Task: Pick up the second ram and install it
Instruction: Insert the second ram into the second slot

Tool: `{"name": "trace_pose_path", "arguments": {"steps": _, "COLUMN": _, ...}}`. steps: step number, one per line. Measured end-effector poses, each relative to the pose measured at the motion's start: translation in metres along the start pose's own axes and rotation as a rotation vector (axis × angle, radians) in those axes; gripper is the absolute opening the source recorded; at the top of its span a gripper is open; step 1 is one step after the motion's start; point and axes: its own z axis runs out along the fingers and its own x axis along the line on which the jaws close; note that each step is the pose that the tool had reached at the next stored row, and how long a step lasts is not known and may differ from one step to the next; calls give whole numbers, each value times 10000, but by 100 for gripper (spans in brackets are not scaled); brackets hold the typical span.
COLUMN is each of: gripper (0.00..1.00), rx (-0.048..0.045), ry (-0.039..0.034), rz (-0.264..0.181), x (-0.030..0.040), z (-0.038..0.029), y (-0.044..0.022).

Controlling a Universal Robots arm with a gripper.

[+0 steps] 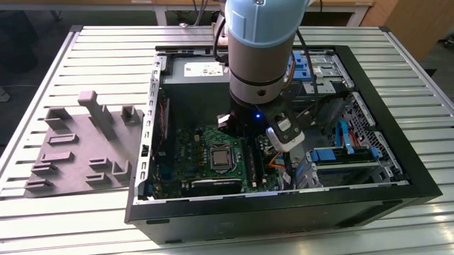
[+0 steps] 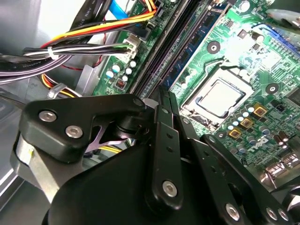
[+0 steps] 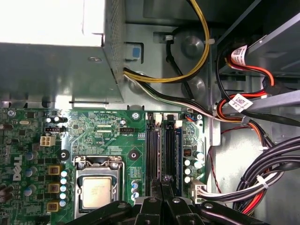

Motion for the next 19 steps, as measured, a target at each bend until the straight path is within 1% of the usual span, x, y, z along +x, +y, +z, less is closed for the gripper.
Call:
{"name": "trace_pose_path", "arguments": {"steps": 9, "gripper": 11, "rx": 1, "ry": -3, "rz": 27, "x": 1, "z": 18, "y": -2}}
{"name": "trace_pose_path", "arguments": {"steps": 14, "gripper": 11, "rx": 1, "ry": -6, "rz": 57, "x": 16, "z": 18, "y": 0}}
{"name": "trace_pose_path", "arguments": {"steps": 19, "gripper": 11, "rx": 15, "ry": -20, "rz": 202, "x": 16, "z": 18, "y": 2}}
